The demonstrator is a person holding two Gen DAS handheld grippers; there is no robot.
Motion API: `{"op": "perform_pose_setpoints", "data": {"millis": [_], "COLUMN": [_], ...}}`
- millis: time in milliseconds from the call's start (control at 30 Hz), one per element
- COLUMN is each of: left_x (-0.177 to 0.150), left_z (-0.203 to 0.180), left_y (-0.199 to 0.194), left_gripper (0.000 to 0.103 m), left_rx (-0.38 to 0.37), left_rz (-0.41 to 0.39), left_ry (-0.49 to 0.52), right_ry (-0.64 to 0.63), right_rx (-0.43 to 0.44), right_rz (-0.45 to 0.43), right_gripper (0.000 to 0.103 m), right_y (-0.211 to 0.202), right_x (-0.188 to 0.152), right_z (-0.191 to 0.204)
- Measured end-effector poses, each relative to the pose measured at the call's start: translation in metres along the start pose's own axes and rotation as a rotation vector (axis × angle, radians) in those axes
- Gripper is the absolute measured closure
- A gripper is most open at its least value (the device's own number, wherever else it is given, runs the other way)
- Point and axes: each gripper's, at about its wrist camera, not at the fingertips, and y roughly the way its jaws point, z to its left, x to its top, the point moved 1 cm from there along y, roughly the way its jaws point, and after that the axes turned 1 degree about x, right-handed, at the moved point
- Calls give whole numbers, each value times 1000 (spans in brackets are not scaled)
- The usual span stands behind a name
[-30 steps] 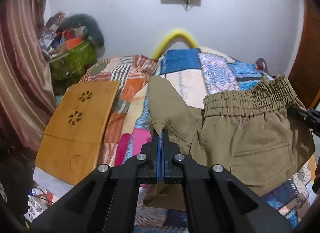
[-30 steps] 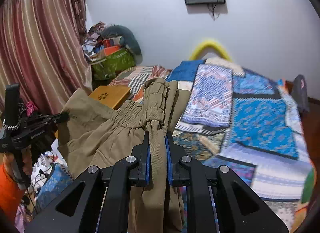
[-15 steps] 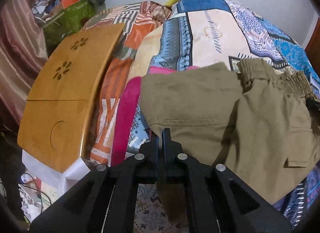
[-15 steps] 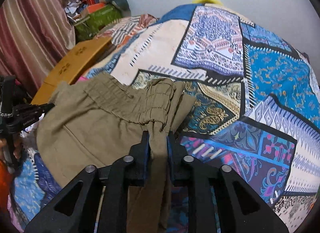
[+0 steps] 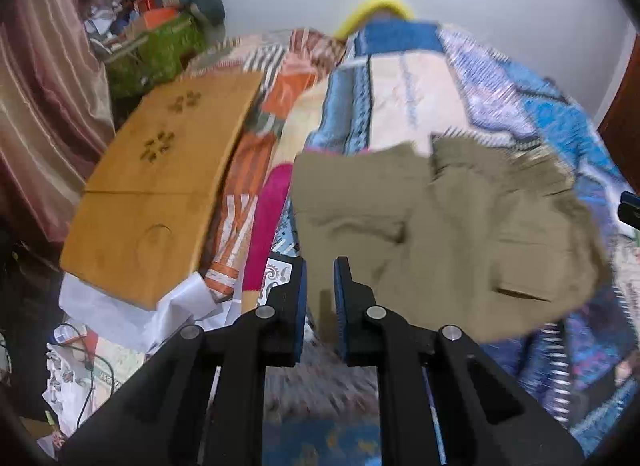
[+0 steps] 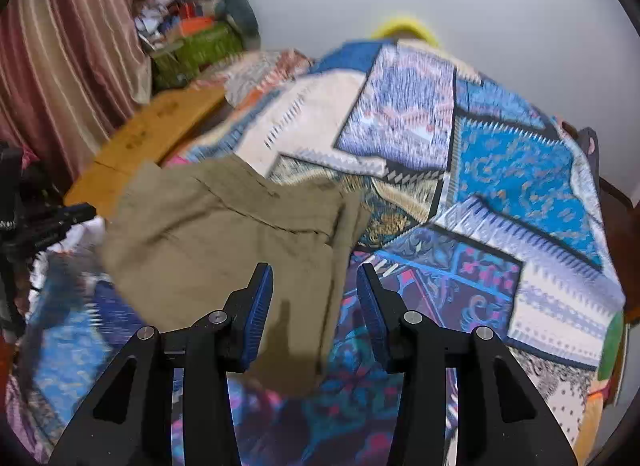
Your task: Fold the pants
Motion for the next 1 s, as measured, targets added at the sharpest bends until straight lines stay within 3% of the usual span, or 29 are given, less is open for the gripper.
{"op": "perform_pose_setpoints", "data": {"millis": [233,333,533,733,800,867,933,1000], "left_x": [-2,-7,-39,-84,-98,-109,-120,-128], "left_z": [-28,-40,-59,-73,-75,-77,-80,-84], "left_y": [-129,-187,-294,-368,-383,-394,-402,-407], "left_gripper": [88,82,78,75,65,55,47,32], "left_rx": [-36,-56,-109,-157,-155,-136,-110,-107], "left_rz": [-198,-292,-463,-594,-630,-666,-691,-705], "left_ry": [44,48,47,22,3,-5,-4,-1], "right_ry": [-32,-50,-84,-96,-105,-106,-107,-111], "right_rx": [47,60,118,191,215,223,211,196], "right_rz": [-190,-274,-460,-583,-613,-665,-695,-708], "right_gripper": [63,63,63,62,59,43,36,26], "right_y": [-107,-151,-239,-288,-301,-314,-320,-320], "right_x": [6,4,-19,-50,-60,-73,-81,-86], "right_z": [37,56,89,110,116,122,125,127]}}
